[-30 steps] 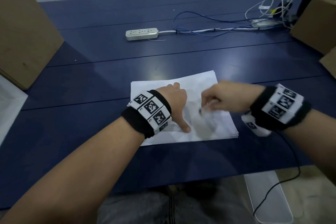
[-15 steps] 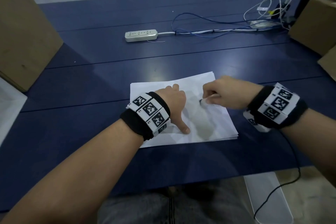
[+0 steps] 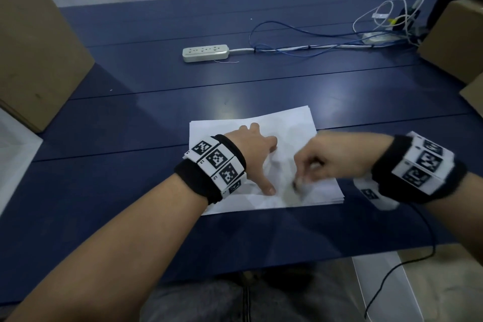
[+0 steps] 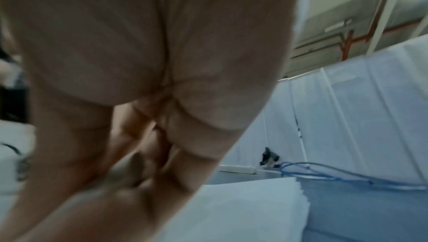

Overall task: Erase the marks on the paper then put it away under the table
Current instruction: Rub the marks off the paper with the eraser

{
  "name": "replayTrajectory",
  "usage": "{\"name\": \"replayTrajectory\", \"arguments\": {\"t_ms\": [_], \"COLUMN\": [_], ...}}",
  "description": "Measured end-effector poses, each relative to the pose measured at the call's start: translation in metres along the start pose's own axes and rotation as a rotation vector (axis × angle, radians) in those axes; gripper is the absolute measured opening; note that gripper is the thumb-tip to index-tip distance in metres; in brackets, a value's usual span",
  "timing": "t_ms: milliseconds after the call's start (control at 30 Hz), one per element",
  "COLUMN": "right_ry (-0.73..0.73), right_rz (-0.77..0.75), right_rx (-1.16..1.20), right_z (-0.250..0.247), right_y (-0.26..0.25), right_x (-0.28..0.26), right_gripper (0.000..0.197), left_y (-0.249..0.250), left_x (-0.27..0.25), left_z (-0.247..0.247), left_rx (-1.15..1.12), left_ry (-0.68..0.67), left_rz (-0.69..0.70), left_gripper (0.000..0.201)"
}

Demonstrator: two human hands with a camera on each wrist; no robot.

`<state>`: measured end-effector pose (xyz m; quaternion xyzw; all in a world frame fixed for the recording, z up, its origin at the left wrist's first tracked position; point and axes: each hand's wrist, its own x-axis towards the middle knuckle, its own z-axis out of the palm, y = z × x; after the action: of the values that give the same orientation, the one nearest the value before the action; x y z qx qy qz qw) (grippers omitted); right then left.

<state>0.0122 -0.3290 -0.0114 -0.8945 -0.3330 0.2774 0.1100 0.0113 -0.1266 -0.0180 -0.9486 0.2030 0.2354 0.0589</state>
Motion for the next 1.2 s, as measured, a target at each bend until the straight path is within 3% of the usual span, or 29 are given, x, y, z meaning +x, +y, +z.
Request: {"name": "replayTrajectory", "arguments": {"t_ms": [67, 100, 200, 267, 333, 400, 467, 600, 667, 833, 900, 967, 1033, 1100, 1200], "right_ry": [-0.11, -0.082, 0.175, 0.267, 0.166, -0.041, -0.107, 0.204, 0.269, -0.103, -0.021, 0.169, 0.263, 0.212, -0.027], "right_rz": [-0.017, -0.015, 0.109, 0.152, 0.062, -0.004, -0.021, 0.139, 0.141, -0.039, -0.027, 0.088, 0.188, 0.138, 0.026], "right_rx": [0.039, 0.022, -0.076, -0.096, -0.035, 0.039, 0.031, -0.064, -0.085, 0.078, 0.029, -0.054, -0.114, -0.126, -0.041], "right_z": [0.006, 0.005, -0.008, -0.011, -0.007, 0.002, 0.005, -0.01, -0.011, 0.01, 0.007, -0.002, -0.01, -0.01, -0.002], "right_y": [-0.006, -0.004, 0.009, 0.014, 0.011, 0.0, -0.004, 0.015, 0.02, -0.005, -0.001, 0.009, 0.015, 0.012, -0.006], "right_x": [-0.007, -0.005, 0.013, 0.016, 0.007, -0.004, -0.008, 0.015, 0.016, -0.009, -0.003, 0.009, 0.014, 0.008, -0.008], "right_gripper": [0.005, 0.007, 0.011, 0.009, 0.007, 0.009, 0.009, 0.011, 0.011, 0.006, 0.007, 0.009, 0.012, 0.009, 0.004], "left_y": [0.001, 0.002, 0.003, 0.003, 0.003, 0.004, 0.006, 0.009, 0.008, 0.007, 0.009, 0.011, 0.012, 0.013, 0.013], "left_x": [0.0, 0.0, 0.0, -0.001, 0.0, 0.0, 0.0, -0.001, -0.001, 0.001, 0.001, 0.003, 0.005, 0.007, 0.008], "left_z": [0.0, 0.0, -0.002, -0.002, 0.0, 0.001, 0.001, -0.002, -0.001, 0.001, 0.0, -0.001, -0.002, -0.002, 0.0], "left_rx": [-0.002, -0.002, -0.006, -0.006, -0.012, -0.017, -0.012, -0.007, -0.005, -0.004, 0.014, 0.039, 0.05, 0.052, 0.037], "left_ry": [-0.001, -0.002, -0.005, -0.001, 0.007, 0.017, 0.02, 0.005, 0.006, 0.02, 0.023, 0.031, 0.043, 0.052, 0.048], "left_rz": [0.0, -0.001, -0.004, -0.006, -0.01, -0.016, -0.017, -0.023, -0.025, -0.008, -0.002, 0.01, 0.03, 0.047, 0.05], "left_gripper": [0.101, 0.1, 0.094, 0.093, 0.095, 0.098, 0.099, 0.093, 0.093, 0.098, 0.097, 0.095, 0.093, 0.091, 0.089]}}
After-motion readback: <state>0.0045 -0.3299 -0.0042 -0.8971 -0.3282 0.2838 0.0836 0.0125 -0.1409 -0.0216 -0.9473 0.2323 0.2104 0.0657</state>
